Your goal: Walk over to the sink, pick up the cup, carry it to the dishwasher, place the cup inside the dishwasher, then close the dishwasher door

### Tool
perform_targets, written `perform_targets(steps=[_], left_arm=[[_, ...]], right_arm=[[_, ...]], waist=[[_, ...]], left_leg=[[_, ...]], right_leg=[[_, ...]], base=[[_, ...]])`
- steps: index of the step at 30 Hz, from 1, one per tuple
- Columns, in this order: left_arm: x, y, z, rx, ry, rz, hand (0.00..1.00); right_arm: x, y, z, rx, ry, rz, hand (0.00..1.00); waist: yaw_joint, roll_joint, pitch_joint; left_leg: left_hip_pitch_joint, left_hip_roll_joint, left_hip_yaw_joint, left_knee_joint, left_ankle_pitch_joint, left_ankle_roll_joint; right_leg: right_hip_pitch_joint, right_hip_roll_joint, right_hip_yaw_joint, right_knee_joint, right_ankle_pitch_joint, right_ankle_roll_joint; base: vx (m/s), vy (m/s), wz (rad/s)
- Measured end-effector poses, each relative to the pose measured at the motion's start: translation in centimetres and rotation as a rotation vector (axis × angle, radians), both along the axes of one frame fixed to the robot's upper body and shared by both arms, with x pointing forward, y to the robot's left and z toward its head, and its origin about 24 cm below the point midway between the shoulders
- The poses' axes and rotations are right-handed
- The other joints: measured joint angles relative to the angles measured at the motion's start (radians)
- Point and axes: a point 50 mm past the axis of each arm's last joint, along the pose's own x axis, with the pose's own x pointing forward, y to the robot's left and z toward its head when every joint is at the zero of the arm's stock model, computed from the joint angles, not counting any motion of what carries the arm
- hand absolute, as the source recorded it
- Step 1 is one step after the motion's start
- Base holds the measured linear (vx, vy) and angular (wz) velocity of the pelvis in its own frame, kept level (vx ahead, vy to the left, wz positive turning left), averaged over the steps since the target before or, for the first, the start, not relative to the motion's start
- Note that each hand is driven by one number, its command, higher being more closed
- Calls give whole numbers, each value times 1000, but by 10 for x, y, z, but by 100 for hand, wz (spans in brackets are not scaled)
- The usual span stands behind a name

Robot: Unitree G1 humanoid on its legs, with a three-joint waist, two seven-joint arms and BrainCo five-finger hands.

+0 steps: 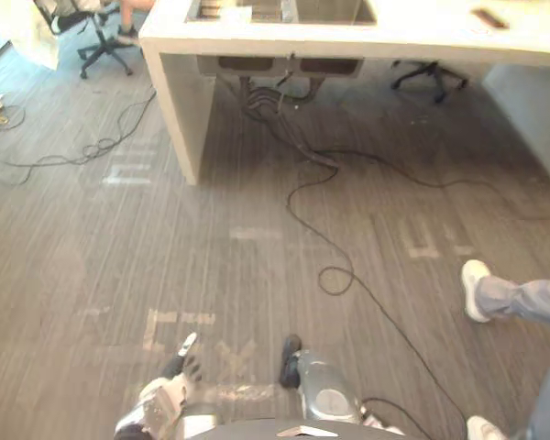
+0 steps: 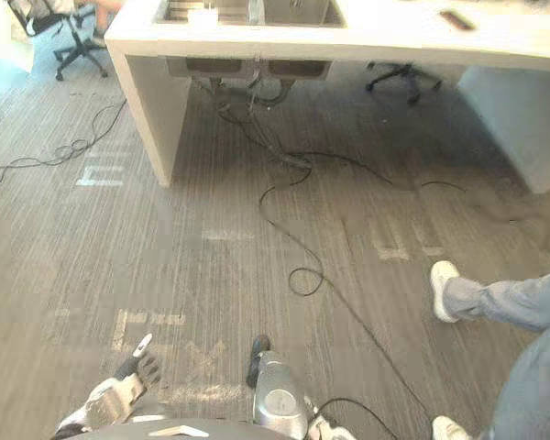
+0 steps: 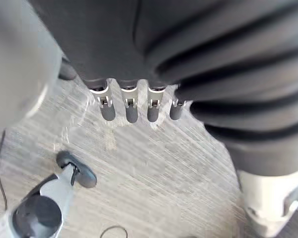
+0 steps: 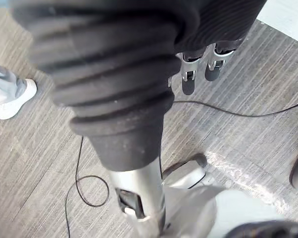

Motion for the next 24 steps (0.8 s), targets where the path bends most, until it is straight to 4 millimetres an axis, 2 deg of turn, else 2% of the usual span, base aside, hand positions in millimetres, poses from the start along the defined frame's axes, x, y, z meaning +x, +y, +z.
perform_targets(steps=[2, 3, 4, 5, 6, 7, 8, 9, 10, 11, 13, 14, 15, 16, 17, 18, 19, 20, 21, 22, 23, 24], left_arm=[[2, -3, 1, -9, -16, 8, 0], [5, -6, 3, -12, -39, 10, 0], [8, -7, 4, -6, -59, 14, 0], [6, -7, 4, 3, -57, 14, 0], [2, -8, 2, 41, -41, 2, 0], [-5, -9, 0, 112, -25, -10, 0], [-1, -9, 2, 127, -47, -8, 0], [6, -9, 8, 146, -97, -6, 0], [15, -11, 19, 168, -176, 7, 0], [19, -11, 25, 175, -222, 24, 0], [29, -8, 40, 197, -316, 57, 0], [39, -7, 53, 211, -391, 73, 0], [44, -8, 59, 218, -426, 78, 0], [55, -12, 77, 236, -522, 74, 0], [60, -14, 89, 259, -581, 79, 0], [63, -15, 98, 270, -619, 90, 0], [69, -16, 115, 288, -686, 125, 0], [74, -15, 130, 293, -748, 164, 0], [76, -13, 137, 297, -773, 181, 0], [79, -12, 150, 303, -825, 199, 0], [81, -12, 161, 313, -872, 202, 0], [81, -12, 167, 322, -901, 203, 0]], right_arm=[[0, 0, 0, 9, -5, -18, 0], [-1, 0, 0, 13, -8, -25, 0], [-1, -3, 0, 20, -15, -64, 0], [-2, -3, 0, 21, -14, -75, 0], [-6, -5, 0, 18, -7, -81, 0], [-17, -9, -1, 12, 25, -83, 0], [-17, -10, -1, 8, 24, -78, 0], [-12, -14, 0, 0, 8, -68, 0], [-10, -19, 2, -24, 4, -32, 0], [-8, -25, 4, -42, -1, -10, 0], [0, -29, 6, -56, -33, -9, 0], [10, -31, 9, -58, -73, -17, 0], [15, -31, 11, -57, -92, -23, 0], [30, -32, 17, -65, -155, -14, 0], [37, -32, 20, -72, -180, -2, 0], [38, -32, 20, -75, -187, 1, 0], [37, -35, 21, -82, -184, 3, 0], [30, -36, 19, -81, -161, -1, 0], [25, -37, 17, -78, -147, -8, 0], [14, -39, 15, -76, -121, -26, 0], [-4, -43, 12, -77, -78, -66, 0], [-13, -46, 11, -79, -58, -83, 0]], waist=[[3, 8, -7], [1, 17, -12], [2, 24, -15], [1, 37, -19], [-8, 50, -39], [-3, 61, -75], [0, 65, -76], [0, 75, -74], [7, 104, -68], [18, 109, -62], [37, 102, -56], [47, 84, -51], [52, 78, -52], [62, 76, -51], [69, 76, -51], [74, 75, -50], [88, 74, -49], [99, 76, -46], [100, 80, -45], [101, 97, -49], [107, 129, -64], [117, 153, -74]], left_leg=[[4, 6, -5, 1, -7, 4], [-4, 27, -19, 6, -67, 31], [-22, 41, -38, 28, -99, 14], [-30, 49, -52, 32, -112, 30], [-32, 68, -62, 25, -130, 83], [-94, 77, -84, 195, -82, 64], [-154, 87, -76, 319, -46, 32], [-246, 117, -80, 487, 34, -5], [-385, 142, -103, 780, 84, 6], [-451, 119, -119, 905, 70, 8], [-549, 51, -104, 971, 49, -3], [-585, 43, -28, 872, 43, 13], [-596, 40, 7, 787, 44, 24], [-616, 9, 29, 502, 62, 36], [-620, -24, 4, 321, 107, 19], [-622, -43, -18, 212, 147, 3], [-625, -66, -37, 59, 230, -18], [-627, -78, -26, -11, 282, -28], [-625, -83, -22, -25, 296, -24], [-613, -89, 3, -31, 337, 0], [-591, -88, 27, -45, 381, 43], [-575, -78, 19, -57, 402, 97]], right_leg=[[-27, -5, 0, 73, -62, -8], [-60, -2, -6, 139, -111, -8], [-94, -3, -11, 202, -153, -24], [-106, -2, -17, 222, -170, -33], [-108, 12, -37, 228, -199, -36], [-98, 35, -64, 206, -236, -60], [-91, 37, -66, 198, -243, -65], [-54, 46, -84, 162, -243, -66], [39, 86, -97, 74, -233, -84], [104, 104, -99, 24, -230, -91], [226, 108, -102, -57, -223, -88], [298, 111, -98, -123, -216, -76], [326, 110, -93, -152, -211, -69], [380, 106, -78, -204, -205, -56], [397, 99, -66, -215, -211, -46], [406, 92, -58, -215, -217, -37], [431, 80, -40, -216, -232, -17], [473, 75, -25, -221, -251, 5], [502, 77, -22, -224, -261, 16], [554, 94, -22, -227, -281, 39], [605, 130, -16, -221, -303, 50], [627, 156, -11, -215, -317, 47]], base=[[132, -215, 4], [134, -202, 5], [140, -184, 9], [139, -137, 19], [370, -214, 34], [408, -189, 29], [438, -198, 31], [463, -203, 29], [547, -203, 25], [560, -170, 7], [432, -95, -18], [388, -118, -21], [457, -150, -25], [397, -97, -29], [404, -60, -31], [327, 28, -35], [410, 67, -37], [422, 90, -33], [452, 135, -13], [473, 185, 5], [591, 271, 5], [585, 271, -10]])
